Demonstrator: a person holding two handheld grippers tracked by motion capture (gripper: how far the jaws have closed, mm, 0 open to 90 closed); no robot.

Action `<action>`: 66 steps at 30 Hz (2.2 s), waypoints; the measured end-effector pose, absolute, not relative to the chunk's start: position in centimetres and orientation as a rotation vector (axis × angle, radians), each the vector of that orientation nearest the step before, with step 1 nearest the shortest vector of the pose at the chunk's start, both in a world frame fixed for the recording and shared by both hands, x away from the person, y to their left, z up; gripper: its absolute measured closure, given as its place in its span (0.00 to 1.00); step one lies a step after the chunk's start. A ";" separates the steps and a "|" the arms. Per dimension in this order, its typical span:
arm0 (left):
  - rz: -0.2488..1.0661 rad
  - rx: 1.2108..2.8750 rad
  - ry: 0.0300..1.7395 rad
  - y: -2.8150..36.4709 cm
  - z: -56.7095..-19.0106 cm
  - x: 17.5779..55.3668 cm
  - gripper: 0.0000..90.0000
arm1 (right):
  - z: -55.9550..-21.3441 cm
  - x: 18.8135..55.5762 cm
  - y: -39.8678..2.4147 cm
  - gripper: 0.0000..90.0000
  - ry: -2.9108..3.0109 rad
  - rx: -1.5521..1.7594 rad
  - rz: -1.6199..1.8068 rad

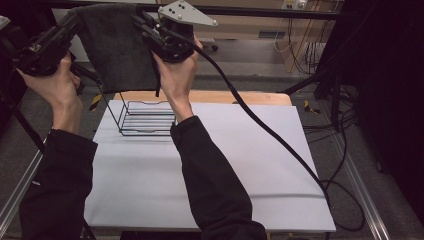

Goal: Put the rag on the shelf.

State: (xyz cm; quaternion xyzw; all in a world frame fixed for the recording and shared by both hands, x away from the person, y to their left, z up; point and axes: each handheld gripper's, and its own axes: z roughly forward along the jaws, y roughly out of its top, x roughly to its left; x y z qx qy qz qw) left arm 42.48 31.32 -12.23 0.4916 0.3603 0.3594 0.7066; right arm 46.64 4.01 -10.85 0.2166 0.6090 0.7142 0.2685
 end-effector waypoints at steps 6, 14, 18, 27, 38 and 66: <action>0.808 1.104 0.823 31.6 -11.9 44.1 0.88 | -10.6 48.4 4.5 0.88 1.653 0.603 1.916; 0.796 1.093 0.830 32.0 -11.5 46.5 0.88 | -10.3 51.0 5.1 0.88 1.658 0.633 1.917; 0.799 1.102 0.841 32.0 -11.3 47.5 0.88 | -10.3 52.2 5.3 0.88 1.656 0.648 1.910; 0.785 1.091 0.838 32.6 -10.4 48.8 0.88 | -9.3 53.4 5.8 0.88 1.642 0.647 1.907; 0.798 1.162 0.868 32.7 -12.1 50.5 0.88 | -11.1 54.6 6.3 0.88 1.686 0.687 1.843; 0.737 1.271 0.912 33.2 -16.5 52.1 0.88 | -16.3 55.6 6.0 0.88 1.769 0.769 1.824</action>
